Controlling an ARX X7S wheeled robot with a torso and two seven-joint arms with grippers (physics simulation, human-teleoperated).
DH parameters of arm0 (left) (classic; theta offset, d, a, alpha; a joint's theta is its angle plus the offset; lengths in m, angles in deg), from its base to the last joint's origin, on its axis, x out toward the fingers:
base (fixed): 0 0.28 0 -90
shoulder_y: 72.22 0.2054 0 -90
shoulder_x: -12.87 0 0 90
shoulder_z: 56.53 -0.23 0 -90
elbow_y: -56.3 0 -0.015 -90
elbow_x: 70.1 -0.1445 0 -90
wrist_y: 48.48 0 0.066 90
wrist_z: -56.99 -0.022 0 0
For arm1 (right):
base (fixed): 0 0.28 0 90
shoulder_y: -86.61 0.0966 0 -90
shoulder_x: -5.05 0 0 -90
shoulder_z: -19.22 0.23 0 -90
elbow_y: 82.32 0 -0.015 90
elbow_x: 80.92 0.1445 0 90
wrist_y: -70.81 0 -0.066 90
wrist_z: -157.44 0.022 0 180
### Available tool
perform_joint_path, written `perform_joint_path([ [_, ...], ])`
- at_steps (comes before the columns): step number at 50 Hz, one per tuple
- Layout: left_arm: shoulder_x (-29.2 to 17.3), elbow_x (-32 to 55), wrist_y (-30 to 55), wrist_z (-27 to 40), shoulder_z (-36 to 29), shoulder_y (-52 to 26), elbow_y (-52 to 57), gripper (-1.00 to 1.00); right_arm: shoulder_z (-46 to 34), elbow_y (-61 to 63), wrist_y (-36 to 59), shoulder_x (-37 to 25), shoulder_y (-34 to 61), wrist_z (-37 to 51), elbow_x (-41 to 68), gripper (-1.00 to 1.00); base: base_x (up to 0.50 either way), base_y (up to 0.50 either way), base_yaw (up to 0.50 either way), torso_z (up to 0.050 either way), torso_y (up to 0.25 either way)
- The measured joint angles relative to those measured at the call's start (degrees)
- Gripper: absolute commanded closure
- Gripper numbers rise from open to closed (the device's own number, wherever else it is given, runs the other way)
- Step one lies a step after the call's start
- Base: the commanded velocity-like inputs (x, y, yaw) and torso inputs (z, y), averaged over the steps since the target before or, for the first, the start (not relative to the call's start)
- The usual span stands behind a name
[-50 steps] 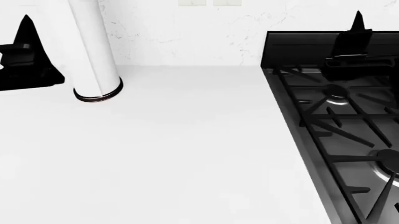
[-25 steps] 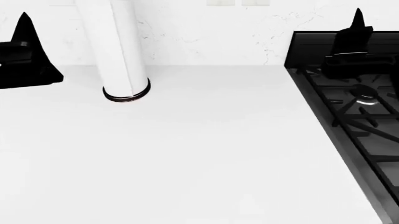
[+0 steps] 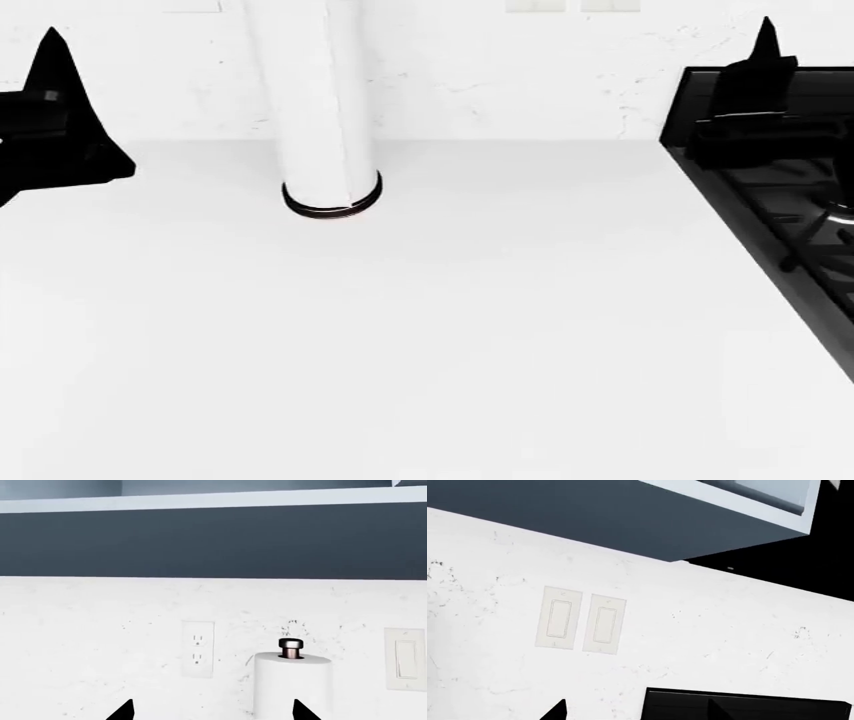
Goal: Pick and place the shaker into the drawer. Then close the cabinet.
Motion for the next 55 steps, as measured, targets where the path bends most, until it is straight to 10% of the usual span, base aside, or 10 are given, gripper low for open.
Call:
perform_joint_path([
  [55,-0.48,0.62,-0.46,0.11,0.66,0.26,0.04,-1.0,-0.8,-0.09,-0.54,0.16,0.93,0.26,0.54,-1.0,0.0,0.27,0.0,0.0,0.0],
])
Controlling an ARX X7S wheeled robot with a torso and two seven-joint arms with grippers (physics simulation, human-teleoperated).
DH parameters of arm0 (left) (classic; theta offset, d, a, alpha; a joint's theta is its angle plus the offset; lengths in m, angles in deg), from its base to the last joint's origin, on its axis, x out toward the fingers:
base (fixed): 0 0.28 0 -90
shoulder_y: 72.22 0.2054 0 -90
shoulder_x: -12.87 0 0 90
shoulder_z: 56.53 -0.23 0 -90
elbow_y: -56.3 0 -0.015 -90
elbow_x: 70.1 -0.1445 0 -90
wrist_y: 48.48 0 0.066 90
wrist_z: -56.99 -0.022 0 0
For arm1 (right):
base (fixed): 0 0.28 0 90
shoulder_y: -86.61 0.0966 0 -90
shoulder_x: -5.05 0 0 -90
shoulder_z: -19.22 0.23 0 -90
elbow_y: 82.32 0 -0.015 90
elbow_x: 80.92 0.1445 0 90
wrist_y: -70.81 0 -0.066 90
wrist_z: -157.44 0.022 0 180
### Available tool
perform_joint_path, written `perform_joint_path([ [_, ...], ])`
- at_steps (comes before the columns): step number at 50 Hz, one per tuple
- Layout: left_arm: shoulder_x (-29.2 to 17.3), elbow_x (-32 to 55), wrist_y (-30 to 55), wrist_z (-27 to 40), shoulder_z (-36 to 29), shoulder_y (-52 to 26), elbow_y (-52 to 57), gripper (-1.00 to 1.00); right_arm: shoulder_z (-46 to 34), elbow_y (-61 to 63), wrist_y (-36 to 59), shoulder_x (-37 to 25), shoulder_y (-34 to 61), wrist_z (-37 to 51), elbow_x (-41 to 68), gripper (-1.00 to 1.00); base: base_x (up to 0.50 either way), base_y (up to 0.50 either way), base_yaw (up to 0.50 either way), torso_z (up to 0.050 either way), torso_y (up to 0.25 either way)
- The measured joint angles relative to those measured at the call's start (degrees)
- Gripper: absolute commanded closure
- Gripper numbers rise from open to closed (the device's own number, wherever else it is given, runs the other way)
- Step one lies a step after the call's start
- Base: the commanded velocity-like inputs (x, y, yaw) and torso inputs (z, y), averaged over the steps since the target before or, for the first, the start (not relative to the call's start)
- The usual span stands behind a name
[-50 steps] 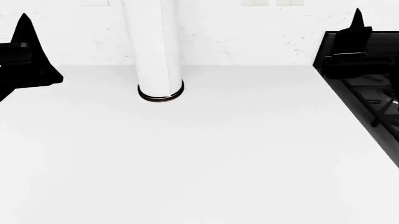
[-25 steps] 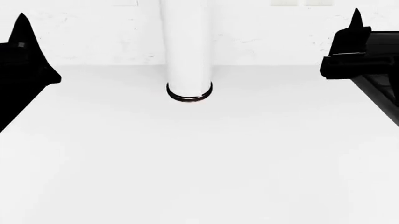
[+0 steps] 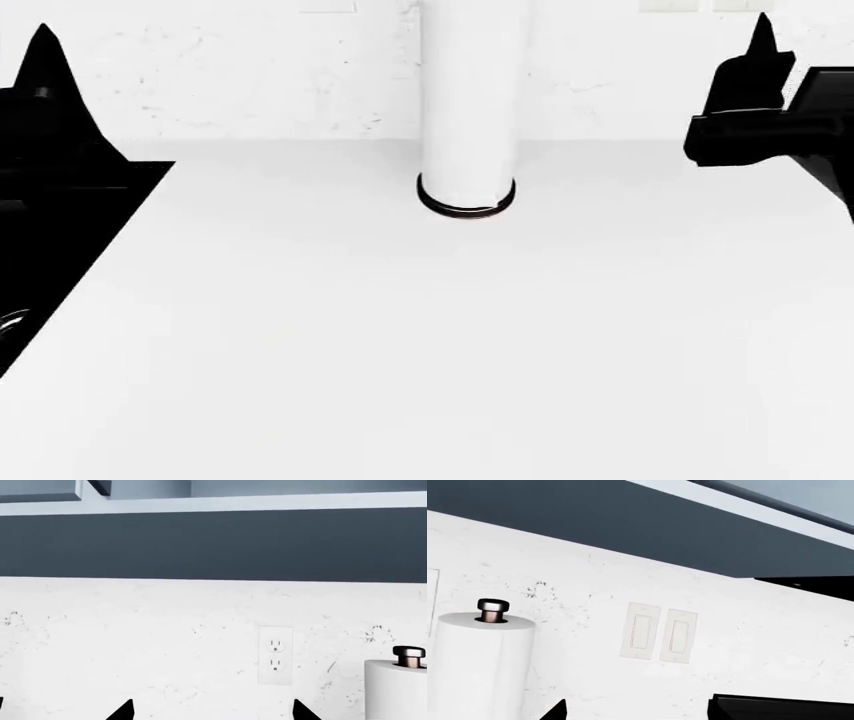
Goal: Pick and place the shaker into the drawer. Then close the cabinet.
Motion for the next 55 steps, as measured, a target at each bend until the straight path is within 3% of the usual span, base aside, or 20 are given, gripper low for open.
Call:
perform_joint_path([
  [26,-0.06,-0.2,-0.42,-0.18,0.39,0.84,0.06,-1.0,-0.06,0.23,-0.64,-0.34,-0.73,-0.19,-0.37,-1.0,0.0,0.37,0.0,0.0,0.0],
  [55,-0.32,-0.23,-1.04,-0.59,1.26,2.0,-0.09,-1.0,-0.12,0.46,-1.42,-0.58,-1.61,-0.53,-0.8,-1.0,0.0,0.06,0.0,0.0,0.0],
])
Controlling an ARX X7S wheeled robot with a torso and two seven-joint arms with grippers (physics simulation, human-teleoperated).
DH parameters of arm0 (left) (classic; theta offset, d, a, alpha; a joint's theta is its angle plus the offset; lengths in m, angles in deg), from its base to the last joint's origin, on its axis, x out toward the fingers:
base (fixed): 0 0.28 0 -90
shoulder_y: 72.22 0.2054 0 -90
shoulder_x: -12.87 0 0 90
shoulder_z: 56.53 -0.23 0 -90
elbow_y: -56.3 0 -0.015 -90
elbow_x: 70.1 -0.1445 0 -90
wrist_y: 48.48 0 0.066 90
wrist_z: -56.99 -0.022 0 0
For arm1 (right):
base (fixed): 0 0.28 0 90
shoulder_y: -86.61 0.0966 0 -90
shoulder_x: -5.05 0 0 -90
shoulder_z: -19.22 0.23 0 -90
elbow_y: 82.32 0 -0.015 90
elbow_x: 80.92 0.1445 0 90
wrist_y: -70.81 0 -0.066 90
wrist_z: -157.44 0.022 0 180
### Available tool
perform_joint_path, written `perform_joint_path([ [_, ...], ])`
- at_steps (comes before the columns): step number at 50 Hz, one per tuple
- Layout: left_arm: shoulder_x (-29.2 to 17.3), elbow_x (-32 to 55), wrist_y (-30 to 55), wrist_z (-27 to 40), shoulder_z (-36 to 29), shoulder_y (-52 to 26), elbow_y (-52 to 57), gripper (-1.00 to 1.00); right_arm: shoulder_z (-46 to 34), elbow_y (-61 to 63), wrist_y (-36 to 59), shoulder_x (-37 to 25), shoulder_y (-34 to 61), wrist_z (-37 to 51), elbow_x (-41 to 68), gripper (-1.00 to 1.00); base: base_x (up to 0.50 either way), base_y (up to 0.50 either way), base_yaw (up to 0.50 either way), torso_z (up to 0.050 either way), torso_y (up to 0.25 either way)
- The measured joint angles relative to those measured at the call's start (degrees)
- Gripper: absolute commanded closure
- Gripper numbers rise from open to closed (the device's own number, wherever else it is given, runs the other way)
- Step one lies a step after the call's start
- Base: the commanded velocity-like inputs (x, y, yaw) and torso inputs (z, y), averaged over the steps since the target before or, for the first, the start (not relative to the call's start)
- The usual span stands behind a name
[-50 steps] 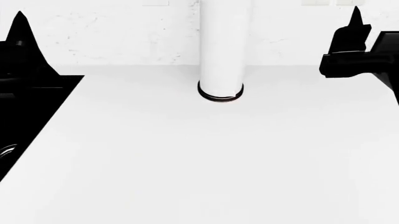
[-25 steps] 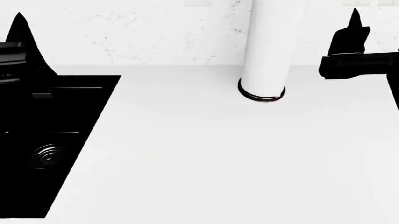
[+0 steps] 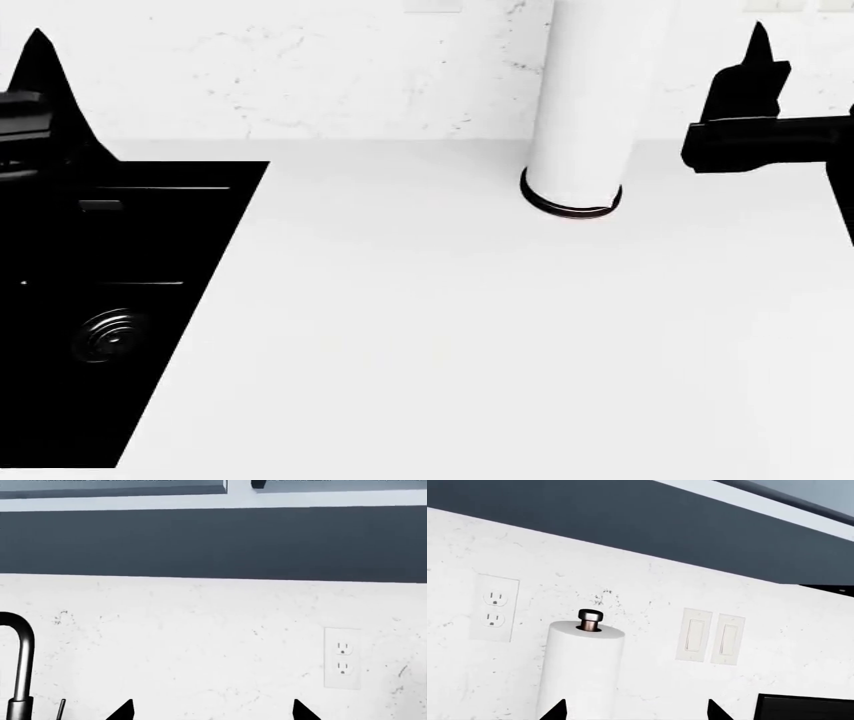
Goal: Pick and place the shaker into the drawer. Then close the cabinet.
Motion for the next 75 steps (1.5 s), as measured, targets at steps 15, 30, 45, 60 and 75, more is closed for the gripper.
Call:
perform_joint_path([
  [15,-0.68,7.76,-4.08,-2.8,8.4,3.0,-3.61,-1.0,-0.25,-0.14,0.16,-0.03,0.76,-0.13,0.52,-1.0,0.0,0.0,0.0,0.0,0.0],
  [30,-4.74,18.44,-6.35,-3.78,15.84,1.87,-9.26,-1.0,-0.53,-0.03,0.42,-0.12,1.75,0.2,1.45,-1.0,0.0,0.0,0.0,0.0,0.0],
  [45,-9.38,23.69,-6.68,-1.96,10.89,-9.31,-13.53,-1.0,-0.96,-0.11,0.72,-0.14,2.53,0.45,2.01,-1.0,0.0,0.0,0.0,0.0,0.0],
  [60,-12.71,27.83,-4.83,-0.17,2.97,-24.4,-17.58,-1.0,-1.33,-0.14,0.97,-0.23,3.31,0.92,2.79,-1.0,0.0,0.0,0.0,0.0,0.0],
  [75,-13.92,28.88,-1.63,0.2,-3.24,-36.4,-22.39,-1.0,-1.96,-0.36,1.45,-0.05,4.5,1.31,3.56,-1.0,0.0,0.0,0.0,0.0,0.0],
])
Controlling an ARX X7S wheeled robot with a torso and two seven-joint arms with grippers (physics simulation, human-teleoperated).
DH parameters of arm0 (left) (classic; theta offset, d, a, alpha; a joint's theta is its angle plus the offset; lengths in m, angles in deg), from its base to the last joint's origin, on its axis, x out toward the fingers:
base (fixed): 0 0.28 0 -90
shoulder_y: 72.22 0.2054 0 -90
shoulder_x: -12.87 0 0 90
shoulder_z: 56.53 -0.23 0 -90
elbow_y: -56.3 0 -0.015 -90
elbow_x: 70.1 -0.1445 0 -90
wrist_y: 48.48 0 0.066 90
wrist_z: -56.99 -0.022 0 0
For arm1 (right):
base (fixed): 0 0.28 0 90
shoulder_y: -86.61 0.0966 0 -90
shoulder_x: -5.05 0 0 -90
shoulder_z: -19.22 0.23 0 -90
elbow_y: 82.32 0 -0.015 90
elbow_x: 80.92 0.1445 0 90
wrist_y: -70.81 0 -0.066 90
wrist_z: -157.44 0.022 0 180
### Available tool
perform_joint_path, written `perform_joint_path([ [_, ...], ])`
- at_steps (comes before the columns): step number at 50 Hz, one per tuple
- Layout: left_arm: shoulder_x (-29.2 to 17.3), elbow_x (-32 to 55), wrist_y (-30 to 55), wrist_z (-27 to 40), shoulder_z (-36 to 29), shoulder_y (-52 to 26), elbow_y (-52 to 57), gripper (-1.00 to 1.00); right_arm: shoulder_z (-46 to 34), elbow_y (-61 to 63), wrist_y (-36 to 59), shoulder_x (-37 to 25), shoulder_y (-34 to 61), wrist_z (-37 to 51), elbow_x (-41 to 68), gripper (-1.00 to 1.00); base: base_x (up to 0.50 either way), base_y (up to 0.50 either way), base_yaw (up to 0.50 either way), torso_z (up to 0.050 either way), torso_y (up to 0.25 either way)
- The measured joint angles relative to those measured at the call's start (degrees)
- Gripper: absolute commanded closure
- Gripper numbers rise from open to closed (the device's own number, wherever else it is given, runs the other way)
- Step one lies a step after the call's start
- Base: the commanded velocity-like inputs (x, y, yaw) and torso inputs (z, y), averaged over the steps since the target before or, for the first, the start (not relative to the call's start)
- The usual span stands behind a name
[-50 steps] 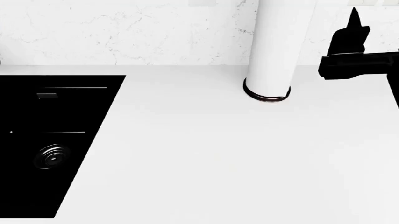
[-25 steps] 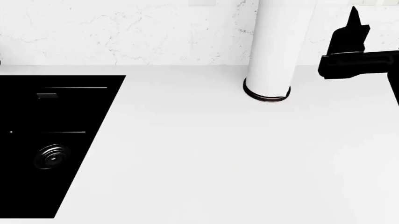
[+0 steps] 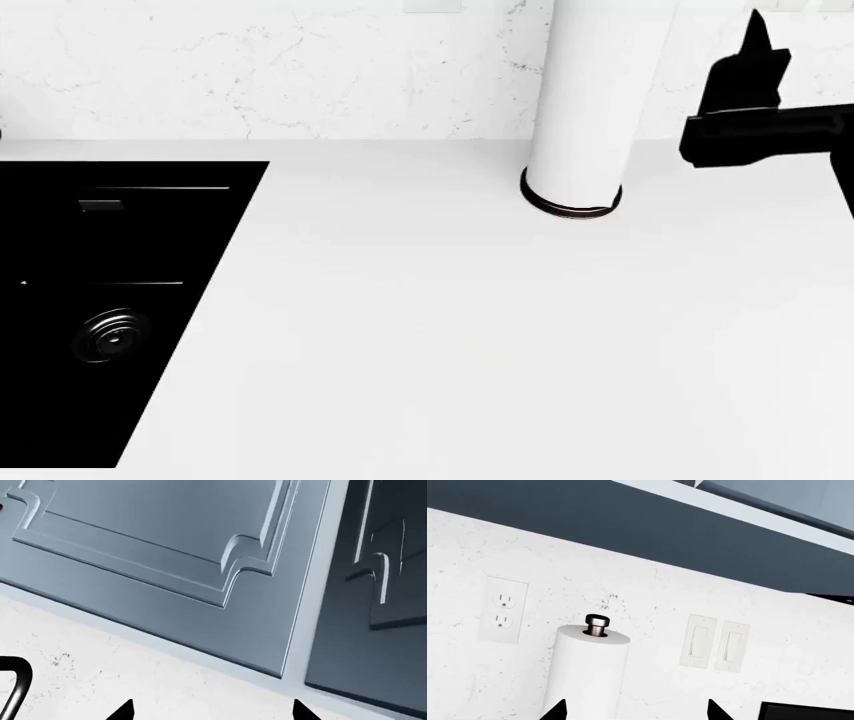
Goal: Pick and place the shaker into the drawer. Then close the cabinet.
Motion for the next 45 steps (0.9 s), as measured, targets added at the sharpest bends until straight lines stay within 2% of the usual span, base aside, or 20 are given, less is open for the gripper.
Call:
perform_joint_path([
  [22,0.73,-1.85,7.62,0.65,-7.87,-17.03,-6.27,-1.0,-1.02,-0.25,0.52,0.53,1.52,0.65,0.79,-1.0,0.0,0.0,0.0,0.0,0.0],
  [34,4.11,-3.88,13.11,1.17,-12.79,-28.93,-10.47,-1.0,-1.19,-0.14,0.31,0.37,1.24,0.56,0.79,-1.0,0.0,0.0,0.0,0.0,0.0],
  [45,9.12,-6.75,15.53,0.69,-16.8,-35.01,-13.19,-1.0,-1.35,0.05,0.04,0.2,0.6,0.43,0.63,-1.0,0.0,0.0,0.0,0.0,0.0],
])
